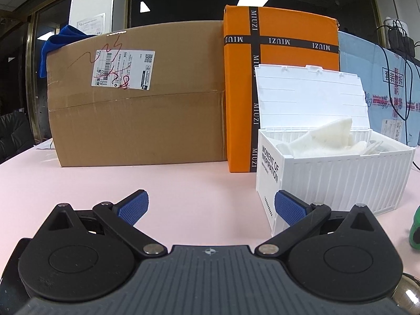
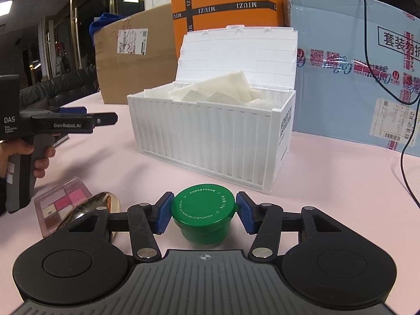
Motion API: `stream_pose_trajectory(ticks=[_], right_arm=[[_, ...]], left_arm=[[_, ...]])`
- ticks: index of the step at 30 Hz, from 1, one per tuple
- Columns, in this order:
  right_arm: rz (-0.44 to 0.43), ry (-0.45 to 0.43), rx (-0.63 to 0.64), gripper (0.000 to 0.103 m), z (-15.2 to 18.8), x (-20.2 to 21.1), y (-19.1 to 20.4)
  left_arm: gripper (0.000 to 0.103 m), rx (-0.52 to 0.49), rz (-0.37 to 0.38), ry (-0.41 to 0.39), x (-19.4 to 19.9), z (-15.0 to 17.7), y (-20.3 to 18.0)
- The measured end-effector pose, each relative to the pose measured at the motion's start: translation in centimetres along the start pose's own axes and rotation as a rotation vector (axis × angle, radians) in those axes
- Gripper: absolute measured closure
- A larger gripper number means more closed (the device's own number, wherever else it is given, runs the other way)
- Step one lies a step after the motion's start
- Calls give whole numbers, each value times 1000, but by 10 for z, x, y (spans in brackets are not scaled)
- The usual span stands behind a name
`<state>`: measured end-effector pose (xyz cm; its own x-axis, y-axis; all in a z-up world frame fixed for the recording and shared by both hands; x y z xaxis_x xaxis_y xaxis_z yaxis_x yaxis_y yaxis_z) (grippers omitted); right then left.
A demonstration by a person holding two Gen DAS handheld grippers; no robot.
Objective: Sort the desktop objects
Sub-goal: 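Close the right gripper on the green round jar and lift it, then lower the green jar into the white box and open the right gripper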
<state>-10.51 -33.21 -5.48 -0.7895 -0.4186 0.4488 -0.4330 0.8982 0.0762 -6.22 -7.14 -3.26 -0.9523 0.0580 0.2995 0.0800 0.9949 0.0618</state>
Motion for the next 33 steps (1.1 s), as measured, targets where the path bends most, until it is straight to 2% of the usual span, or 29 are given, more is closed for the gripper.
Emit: stream_pose_trajectory(ticks=[6, 13, 17, 21, 27, 29, 33], right_arm=[[21, -35, -45, 54, -8, 7, -4], [36, -95, -95, 54, -33, 15, -14], [48, -121, -93, 54, -51, 17, -17], [59, -144, -82, 54, -70, 17, -20], [73, -170, -105, 54, -97, 5, -32], [77, -175, -130, 54, -104, -3, -39], [95, -180, -189, 54, -116, -20, -51]], left_arm=[[0, 10, 11, 1, 5, -2, -4], [0, 3, 27, -82, 5, -31, 0], [0, 20, 33, -99, 1, -52, -3], [0, -13, 74, -88, -14, -71, -7], [0, -85, 115, -33, -31, -91, -11], [0, -102, 129, 13, -45, -99, -5], [0, -63, 116, 102, -63, -103, 0]])
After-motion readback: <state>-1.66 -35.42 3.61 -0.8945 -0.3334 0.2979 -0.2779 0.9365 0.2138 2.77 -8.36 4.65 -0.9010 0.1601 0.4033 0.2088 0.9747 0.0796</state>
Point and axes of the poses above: each gripper's, at about its wrist camera, not at the fingertips, and x roughly against the way its jaws point, y to its left, z to its underside, the point moved 3 cm from there along -x, roughly the way its jaws point
